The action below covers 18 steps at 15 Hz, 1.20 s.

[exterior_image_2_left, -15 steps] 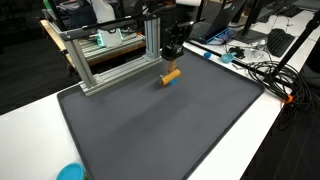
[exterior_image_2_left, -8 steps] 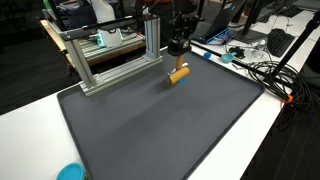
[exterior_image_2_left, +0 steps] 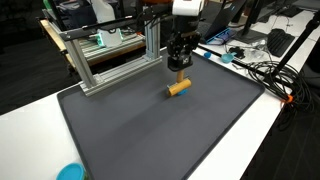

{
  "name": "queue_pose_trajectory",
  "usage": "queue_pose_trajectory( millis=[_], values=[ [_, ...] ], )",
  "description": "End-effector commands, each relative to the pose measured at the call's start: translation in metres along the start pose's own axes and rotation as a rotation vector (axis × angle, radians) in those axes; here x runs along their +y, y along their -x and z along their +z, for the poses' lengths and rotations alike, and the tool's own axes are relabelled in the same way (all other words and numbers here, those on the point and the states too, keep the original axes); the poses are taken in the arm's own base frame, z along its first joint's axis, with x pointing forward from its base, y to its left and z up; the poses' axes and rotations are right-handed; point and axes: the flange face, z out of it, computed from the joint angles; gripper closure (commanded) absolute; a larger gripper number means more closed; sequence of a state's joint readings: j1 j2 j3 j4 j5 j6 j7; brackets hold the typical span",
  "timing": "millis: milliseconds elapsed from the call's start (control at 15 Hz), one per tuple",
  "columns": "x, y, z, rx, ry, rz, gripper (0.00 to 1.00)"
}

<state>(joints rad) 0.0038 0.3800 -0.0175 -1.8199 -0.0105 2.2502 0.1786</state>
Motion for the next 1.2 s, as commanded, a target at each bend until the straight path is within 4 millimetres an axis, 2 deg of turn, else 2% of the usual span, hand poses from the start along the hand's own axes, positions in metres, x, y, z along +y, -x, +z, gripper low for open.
queue_pose_trajectory(
  millis=[0,133,467,667,933,1133],
  values=[
    [0.014,-0.022,0.020,-0.016,0.031,0.079,0.78],
    [0.026,-0.030,0.035,0.006,0.102,0.129,0.78],
    [0.029,-0.034,0.034,0.044,0.177,0.215,0.78],
    [0.027,-0.022,0.033,-0.008,0.227,0.196,0.78],
    [0.018,-0.006,0.012,0.010,0.152,0.089,0.78],
    [0.019,0.001,0.008,0.011,0.148,0.039,0.78]
  ],
)
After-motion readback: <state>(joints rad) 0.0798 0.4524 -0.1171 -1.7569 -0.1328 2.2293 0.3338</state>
